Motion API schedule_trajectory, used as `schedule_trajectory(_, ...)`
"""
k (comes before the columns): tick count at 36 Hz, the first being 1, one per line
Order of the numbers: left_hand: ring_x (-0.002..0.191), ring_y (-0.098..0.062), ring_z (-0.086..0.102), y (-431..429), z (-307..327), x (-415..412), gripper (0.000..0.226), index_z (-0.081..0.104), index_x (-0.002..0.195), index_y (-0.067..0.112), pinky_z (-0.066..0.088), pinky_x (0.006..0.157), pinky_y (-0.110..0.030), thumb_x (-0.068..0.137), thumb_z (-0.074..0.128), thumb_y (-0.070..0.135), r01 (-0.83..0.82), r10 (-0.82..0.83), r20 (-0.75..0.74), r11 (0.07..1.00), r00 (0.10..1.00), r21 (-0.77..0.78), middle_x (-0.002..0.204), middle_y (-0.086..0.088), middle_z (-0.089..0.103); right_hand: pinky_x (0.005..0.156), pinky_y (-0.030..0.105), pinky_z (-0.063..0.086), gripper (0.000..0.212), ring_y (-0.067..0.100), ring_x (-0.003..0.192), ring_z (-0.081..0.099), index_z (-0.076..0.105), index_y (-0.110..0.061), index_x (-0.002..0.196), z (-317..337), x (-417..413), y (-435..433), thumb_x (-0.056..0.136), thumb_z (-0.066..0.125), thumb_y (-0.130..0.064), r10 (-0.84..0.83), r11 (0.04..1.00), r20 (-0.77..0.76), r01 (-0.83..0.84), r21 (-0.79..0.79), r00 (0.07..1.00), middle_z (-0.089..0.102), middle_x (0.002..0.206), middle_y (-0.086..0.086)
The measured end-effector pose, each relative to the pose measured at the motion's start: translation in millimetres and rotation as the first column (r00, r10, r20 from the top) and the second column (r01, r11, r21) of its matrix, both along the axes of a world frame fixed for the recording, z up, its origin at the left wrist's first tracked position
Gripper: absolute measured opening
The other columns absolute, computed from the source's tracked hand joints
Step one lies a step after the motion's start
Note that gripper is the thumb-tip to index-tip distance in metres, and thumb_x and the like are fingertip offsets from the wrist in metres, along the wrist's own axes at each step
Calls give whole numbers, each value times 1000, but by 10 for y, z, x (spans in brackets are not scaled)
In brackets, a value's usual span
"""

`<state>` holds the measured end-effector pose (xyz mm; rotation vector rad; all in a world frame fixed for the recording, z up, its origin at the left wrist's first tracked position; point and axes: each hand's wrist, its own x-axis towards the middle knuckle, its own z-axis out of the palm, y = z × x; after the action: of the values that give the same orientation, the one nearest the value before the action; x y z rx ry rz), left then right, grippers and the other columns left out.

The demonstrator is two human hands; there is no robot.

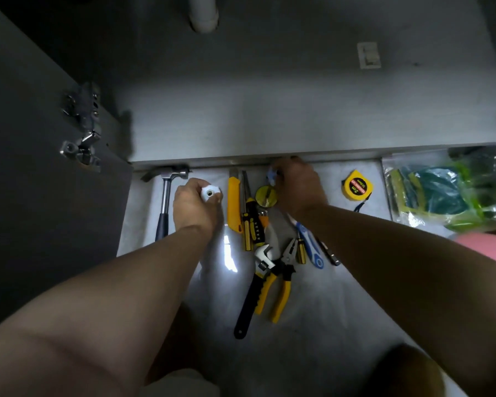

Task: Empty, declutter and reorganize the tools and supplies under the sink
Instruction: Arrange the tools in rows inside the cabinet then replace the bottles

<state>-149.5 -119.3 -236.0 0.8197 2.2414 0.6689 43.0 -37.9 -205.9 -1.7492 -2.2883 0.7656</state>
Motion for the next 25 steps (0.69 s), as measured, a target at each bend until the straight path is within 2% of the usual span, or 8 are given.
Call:
schedule_trajectory(3, 99, -25, 65, 81, 67, 36, 15, 67, 103, 21, 56, 86, -39, 89, 69, 25, 63, -60, -93, 998, 994, 28, 109, -6, 67, 73, 35, 50, 13, 34, 88, 64, 69, -13, 95, 188, 381, -27, 90, 58, -9, 6, 1000, -65, -5, 8, 998, 69, 97, 14)
schedule_trajectory(6, 103, -27, 62, 165, 148, 173, 22, 66, 107, 17, 56, 85, -44, 91, 67, 31, 160, -152, -134, 986, 979, 52, 112, -7, 65, 68, 32, 49, 8, 30, 81, 67, 68, -21, 97, 314, 888, -22, 91, 63, -18, -20, 999, 36, 22, -44, 999, 70, 87, 6)
schedule_trajectory(9, 100, -23, 59, 188, 208, 391, 23, 61, 107, 16, 48, 79, -35, 91, 70, 28, 205, -196, -71, 967, 978, 153, 111, -5, 61, 66, 28, 47, 8, 26, 77, 67, 69, -26, 95, 414, 1347, 33, 90, 65, -21, -69, 996, 153, 77, -46, 986, 70, 83, 3)
schedule_trajectory(13, 90, -15, 59, 175, 262, 687, 25, 61, 105, 18, 42, 70, -27, 88, 75, 30, 237, -242, -7, 941, 970, 240, 99, 5, 61, 76, 28, 50, 13, 28, 89, 70, 74, -22, 99, 466, 1732, 148, 89, 67, -16, -201, 979, 187, 201, 18, 962, 75, 95, 8)
schedule_trajectory(17, 90, -22, 68, 169, 280, 895, 27, 64, 105, 17, 59, 74, -41, 87, 79, 29, 189, -229, 153, 953, 961, 238, 101, -1, 70, 81, 33, 54, 20, 35, 92, 69, 77, -18, 98, 354, 1819, 216, 87, 63, -10, -291, 956, 254, 286, 57, 922, 74, 98, 15)
schedule_trajectory(19, 92, -23, 68, 175, 284, 961, 27, 64, 106, 16, 59, 78, -44, 86, 80, 27, 203, -249, 193, 951, 949, 232, 102, -3, 71, 82, 35, 55, 21, 35, 93, 68, 78, -18, 98, 294, 1793, 244, 87, 62, -9, -299, 953, 279, 298, 49, 913, 74, 99, 16)
schedule_trajectory(22, 90, -19, 66, 197, 287, 1023, 26, 64, 104, 13, 56, 76, -33, 86, 81, 22, 213, -270, 250, 949, 930, 235, 94, 2, 68, 78, 34, 53, 20, 34, 89, 67, 77, -17, 95, 201, 1721, 284, 87, 60, -9, -334, 942, 260, 331, 56, 906, 72, 94, 17)
schedule_trajectory(25, 82, -11, 63, 217, 306, 1071, 28, 65, 106, 5, 51, 64, -11, 85, 81, 12, 186, -266, 320, 948, 909, 259, 90, 4, 65, 72, 32, 49, 23, 36, 84, 66, 76, -16, 95, 125, 1630, 328, 87, 56, -7, -372, 928, 258, 367, 70, 892, 69, 91, 18)
